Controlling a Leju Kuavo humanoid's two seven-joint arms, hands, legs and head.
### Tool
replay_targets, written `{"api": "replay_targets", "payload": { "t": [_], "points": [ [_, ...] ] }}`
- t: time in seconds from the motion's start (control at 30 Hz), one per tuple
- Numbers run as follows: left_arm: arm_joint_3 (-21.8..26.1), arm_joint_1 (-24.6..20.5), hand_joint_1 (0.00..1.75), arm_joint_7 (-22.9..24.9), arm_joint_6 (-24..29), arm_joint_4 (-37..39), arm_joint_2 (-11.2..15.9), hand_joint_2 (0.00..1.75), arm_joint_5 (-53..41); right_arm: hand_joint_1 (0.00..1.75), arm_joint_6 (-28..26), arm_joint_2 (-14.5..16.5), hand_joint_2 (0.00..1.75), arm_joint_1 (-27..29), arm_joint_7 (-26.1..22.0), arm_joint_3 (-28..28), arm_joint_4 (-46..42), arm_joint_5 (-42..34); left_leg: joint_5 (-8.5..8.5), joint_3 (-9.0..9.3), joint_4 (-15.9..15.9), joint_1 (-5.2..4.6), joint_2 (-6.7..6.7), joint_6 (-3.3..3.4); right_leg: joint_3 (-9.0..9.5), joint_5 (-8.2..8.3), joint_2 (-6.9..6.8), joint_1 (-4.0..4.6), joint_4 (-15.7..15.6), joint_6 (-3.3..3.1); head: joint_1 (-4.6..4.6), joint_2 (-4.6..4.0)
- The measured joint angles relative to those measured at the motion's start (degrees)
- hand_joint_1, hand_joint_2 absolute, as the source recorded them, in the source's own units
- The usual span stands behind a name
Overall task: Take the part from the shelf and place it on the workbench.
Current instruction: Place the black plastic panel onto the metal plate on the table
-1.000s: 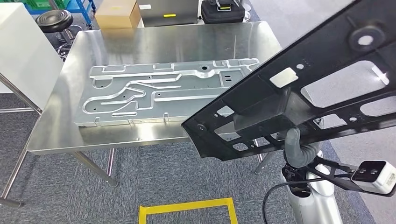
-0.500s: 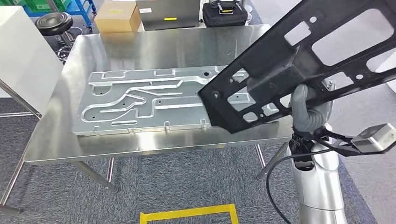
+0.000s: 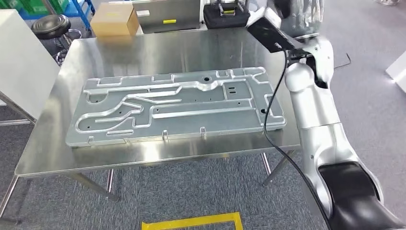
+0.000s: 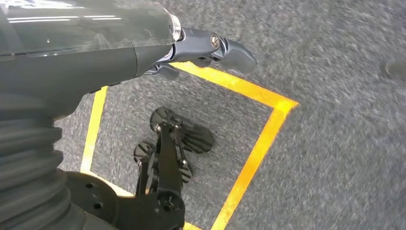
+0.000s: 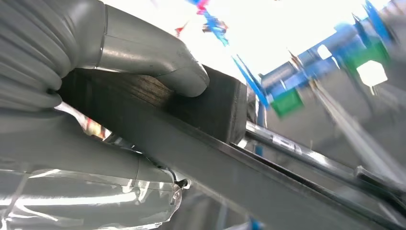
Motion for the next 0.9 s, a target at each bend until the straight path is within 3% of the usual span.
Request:
{"api": "replay_targets", "payload": {
  "t": [0.07, 0.13, 0.23, 0.27, 0.3, 0.37, 0.43, 0.5, 0.6, 0.67, 0.73, 0.77, 0.8, 0.83, 0.9],
  "points": [
    [0.0, -0.1, 0.0, -0.1, 0.0, 0.0, -0.1, 1.75, -0.2, 1.75, 0.0, 1.3, 1.75, -2.5, 2.4, 3.2, 5.9, 5.6, 0.7, 0.5, -0.7, 0.28, -0.05, 0.45, 0.13, -0.36, -0.11, 0.08, 0.0, 0.6, 0.01, 0.0],
    [0.0, -0.2, 0.0, -0.2, 0.0, 0.0, -0.1, 1.75, -0.2, 1.75, 0.8, 2.9, 1.75, -5.3, 4.4, 5.9, 11.8, 10.1, 1.03, 0.99, -1.5, 0.72, 0.01, 0.79, -1.13, -2.11, -0.24, 0.04, 2.8, 1.08, 0.0, 0.0],
    [0.0, -0.6, 0.0, -0.6, -0.1, 0.0, -0.2, 1.75, -0.2, 1.75, 3.5, 5.5, 1.75, -8.0, 6.3, 9.8, 20.7, 15.5, 0.84, 1.31, -1.6, 0.92, 0.0, 0.98, -6.72, -6.31, -0.33, -0.57, 13.4, 1.85, -0.01, 0.0],
    [0.0, -0.7, 0.0, -0.6, -0.2, 0.0, -0.3, 1.75, -0.2, 1.75, 4.5, 6.4, 1.75, -8.2, 6.7, 11.3, 23.6, 17.0, 0.69, 1.45, -1.5, 1.02, -0.09, 0.93, -8.16, -6.46, -0.35, -0.82, 15.6, 2.1, 0.0, 0.0],
    [0.0, -0.7, 0.0, -0.6, -0.3, 0.0, -0.4, 1.75, -0.2, 1.75, 5.3, 7.2, 1.75, -8.1, 7.0, 12.6, 26.1, 18.1, 0.5, 1.59, -1.5, 1.15, -0.23, 0.78, -8.63, -5.41, -0.38, -1.07, 15.6, 2.32, 0.0, 0.0],
    [0.0, -0.7, 0.0, -0.7, -0.5, 0.0, -0.6, 1.75, -0.2, 1.75, 7.0, 8.7, 1.75, -8.1, 7.6, 14.7, 30.2, 19.9, -0.05, 1.86, -1.1, 1.4, -0.54, 0.29, -6.45, -0.79, -0.52, -1.45, 9.2, 2.56, 0.01, 0.0],
    [0.0, -0.8, 0.0, -0.7, -0.7, 0.0, -0.7, 1.75, -0.2, 1.75, 8.9, 10.1, 1.75, -8.2, 7.8, 16.3, 33.9, 21.2, -0.66, 1.82, -0.5, 1.37, -0.74, -0.4, -3.69, 2.17, -0.63, -1.36, 2.3, 2.32, -0.01, 0.0],
    [0.0, -1.0, 0.0, -0.6, -0.8, 0.0, -0.9, 1.75, -0.2, 1.75, 11.2, 11.1, 1.75, -7.7, 7.8, 18.0, 37.2, 22.4, -0.87, 1.75, -0.5, 1.32, -0.82, -1.12, -2.96, 2.14, -0.6, -0.91, 0.5, 1.67, -0.01, 0.0],
    [0.0, -1.1, 0.0, -0.6, -0.9, -0.1, -1.2, 1.75, -0.2, 1.75, 13.0, 11.8, 1.75, -6.1, 7.7, 20.2, 41.0, 23.8, -1.6, 1.67, 0.0, 1.56, -0.67, -2.02, -2.49, 2.14, -0.55, -1.01, -0.2, 0.47, -0.01, 0.0],
    [0.1, -1.1, 0.0, -0.8, -1.0, -0.1, -1.3, 1.75, -0.3, 1.75, 13.5, 12.0, 1.75, -5.3, 7.7, 21.3, 42.8, 24.6, -4.08, -0.46, 4.8, 1.62, -0.46, -2.34, -2.02, 2.12, -0.53, -1.14, -0.6, -0.15, -0.01, 0.0],
    [0.3, -1.1, 0.0, -1.0, -1.0, -0.1, -1.3, 1.75, -0.3, 1.75, 13.6, 12.0, 1.75, -4.3, 7.7, 22.3, 44.3, 25.3, -6.99, -4.4, 12.6, 1.61, -0.42, -2.53, -1.7, 1.89, -0.49, -0.96, -0.6, -0.54, -0.01, 0.0],
    [0.4, -1.0, 0.0, -1.1, -1.0, -0.1, -1.3, 1.75, -0.3, 1.75, 13.6, 12.0, 1.75, -3.5, 7.8, 22.7, 44.9, 25.7, -7.44, -5.93, 15.1, 1.61, -0.42, -2.58, -1.53, 1.75, -0.46, -0.85, -0.5, -0.62, -0.01, 0.0],
    [0.5, -0.9, 0.0, -1.3, -1.0, -0.1, -1.3, 1.75, -0.3, 1.75, 13.6, 12.0, 1.75, -2.8, 7.8, 23.1, 45.5, 26.0, -6.8, -6.52, 15.6, 1.61, -0.41, -2.57, -1.38, 1.61, -0.41, -0.79, -0.5, -0.63, -0.01, 0.0],
    [0.5, -0.9, 0.0, -1.4, -1.0, -0.1, -1.3, 1.75, -0.3, 1.75, 13.5, 12.0, 1.75, -2.3, 7.8, 23.4, 45.9, 26.3, -5.18, -5.99, 13.8, 1.61, -0.41, -2.49, -1.24, 1.45, -0.35, -0.76, -0.4, -0.56, -0.01, 0.0],
    [0.6, -0.8, 0.0, -1.6, -1.0, -0.1, -1.3, 1.75, -0.3, 1.75, 13.4, 11.9, 1.75, -1.6, 7.8, 23.9, 46.6, 26.6, -1.2, -2.63, 6.1, 1.55, -0.42, -2.14, -1.02, 1.04, -0.23, -0.66, -0.1, -0.25, -0.01, 0.0]
  ]
}}
